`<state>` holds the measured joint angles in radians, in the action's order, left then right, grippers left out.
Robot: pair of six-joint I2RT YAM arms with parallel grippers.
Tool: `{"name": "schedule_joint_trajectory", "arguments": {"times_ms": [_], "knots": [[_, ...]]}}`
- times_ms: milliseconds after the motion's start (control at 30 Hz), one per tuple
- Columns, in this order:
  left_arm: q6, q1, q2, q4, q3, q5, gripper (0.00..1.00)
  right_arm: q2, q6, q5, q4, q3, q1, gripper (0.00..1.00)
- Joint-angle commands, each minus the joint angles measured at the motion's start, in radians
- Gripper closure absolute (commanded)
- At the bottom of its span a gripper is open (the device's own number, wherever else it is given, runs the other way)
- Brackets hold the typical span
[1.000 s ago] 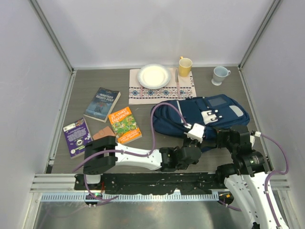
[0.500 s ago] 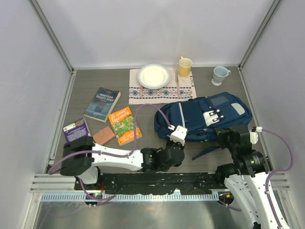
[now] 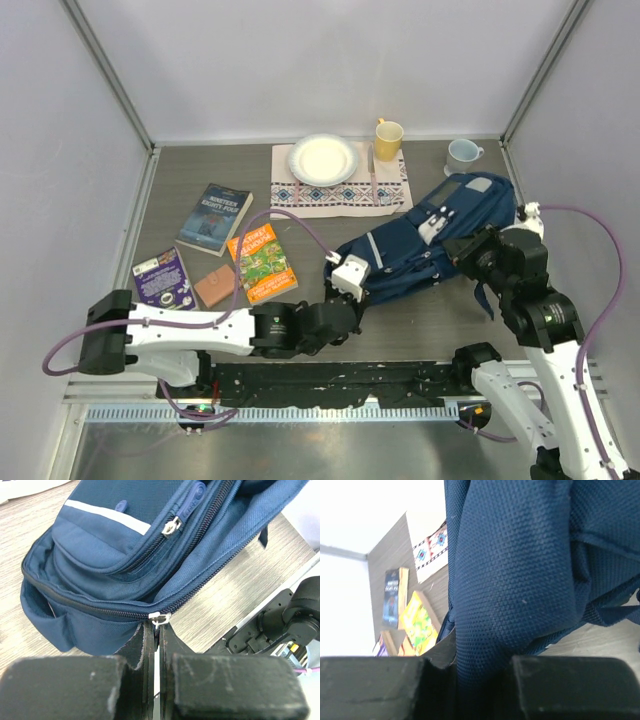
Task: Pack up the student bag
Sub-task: Unzip the student bag at the center of the board.
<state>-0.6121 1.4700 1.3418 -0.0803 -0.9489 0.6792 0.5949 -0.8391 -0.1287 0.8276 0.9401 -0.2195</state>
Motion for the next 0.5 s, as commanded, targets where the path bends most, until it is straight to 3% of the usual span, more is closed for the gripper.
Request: {"name": "schedule_joint_trajectory", "arguments": {"times_ms": [0, 100, 333, 400, 467], "knots": [[0.026, -0.007, -0.108, -0.102, 0.021, 0.010, 1.00, 0.071, 0.161, 0.292, -0.375, 0.117, 0.008, 0.99], [0.072, -0.008, -0.180, -0.102, 0.019, -0.009, 1.00, 0.157, 0.123, 0.482, -0.483, 0.176, 0.009, 0.99], [0.163, -0.007, -0.316, -0.157, 0.003, -0.032, 1.00, 0.351, 0.069, 0.748, -0.619, 0.380, 0.008, 0.99], [0.179, -0.007, -0.340, -0.150, 0.002, -0.047, 1.00, 0.373, 0.042, 0.822, -0.743, 0.350, 0.008, 0.99], [0.187, -0.007, -0.349, -0.125, 0.031, -0.037, 1.00, 0.372, 0.044, 0.763, -0.759, 0.269, 0.008, 0.99]]}}
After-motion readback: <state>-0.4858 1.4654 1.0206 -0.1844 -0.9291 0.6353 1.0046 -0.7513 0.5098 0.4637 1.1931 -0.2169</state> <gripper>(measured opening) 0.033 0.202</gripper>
